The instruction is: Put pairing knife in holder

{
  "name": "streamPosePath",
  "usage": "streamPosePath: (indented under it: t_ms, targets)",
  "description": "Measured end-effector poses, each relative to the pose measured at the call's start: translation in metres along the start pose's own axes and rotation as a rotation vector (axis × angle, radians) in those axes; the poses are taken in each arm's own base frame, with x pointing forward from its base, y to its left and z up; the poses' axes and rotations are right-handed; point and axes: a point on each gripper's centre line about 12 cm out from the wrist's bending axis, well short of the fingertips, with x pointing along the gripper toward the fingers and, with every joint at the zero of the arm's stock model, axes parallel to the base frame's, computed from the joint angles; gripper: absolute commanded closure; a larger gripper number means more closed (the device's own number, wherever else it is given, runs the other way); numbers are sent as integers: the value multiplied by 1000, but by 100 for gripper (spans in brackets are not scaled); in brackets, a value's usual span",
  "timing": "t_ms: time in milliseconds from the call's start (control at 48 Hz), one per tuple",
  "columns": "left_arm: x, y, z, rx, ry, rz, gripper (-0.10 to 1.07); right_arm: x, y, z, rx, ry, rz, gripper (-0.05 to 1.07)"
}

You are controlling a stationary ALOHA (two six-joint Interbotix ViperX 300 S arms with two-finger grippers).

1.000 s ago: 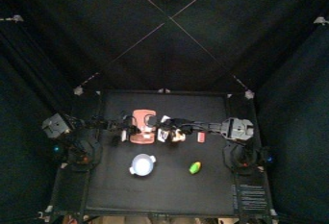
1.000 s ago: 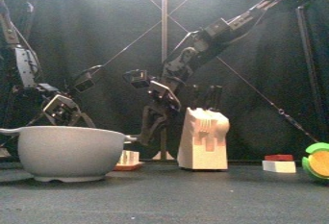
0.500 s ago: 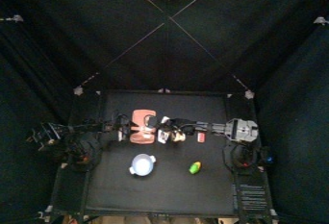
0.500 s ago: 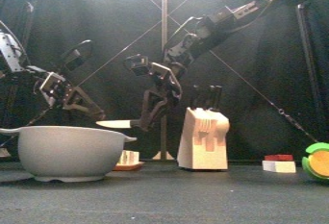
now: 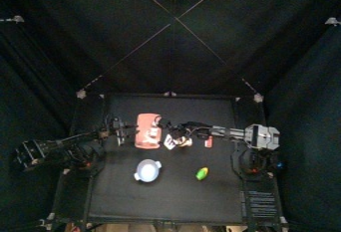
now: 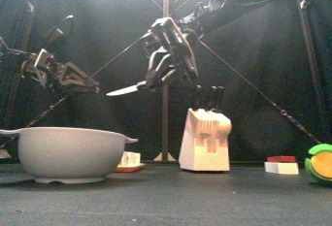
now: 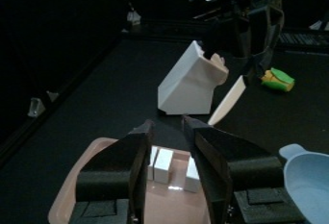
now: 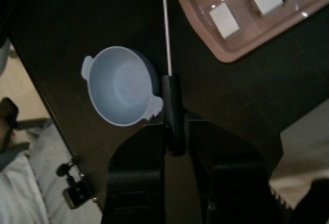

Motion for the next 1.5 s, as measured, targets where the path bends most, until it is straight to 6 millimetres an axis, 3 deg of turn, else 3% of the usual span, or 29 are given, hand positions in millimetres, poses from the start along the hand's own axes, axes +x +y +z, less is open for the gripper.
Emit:
streamPosePath:
  t_ms: [271,542,771,1042,1271,1500]
  targets:
    - [-21,-4,8,14,-44,62,26,-40,26,-20,133,21,-69,59]
    - [-24,2,6,-9,-12,122,26,-93,60,-48,241,58,-112,59]
    - [-24,3,4,-10,7,134,26,-125,59,-73,344,92,-263,59]
    - [-24,4,2,-12,20,141,26,-132,57,-94,366,200,-367,59]
    - [-25,6,-1,-14,49,155,26,-127,54,-115,384,320,-402,59]
    - [-25,4,-1,-4,51,143,26,-113,27,-127,420,387,-482,59]
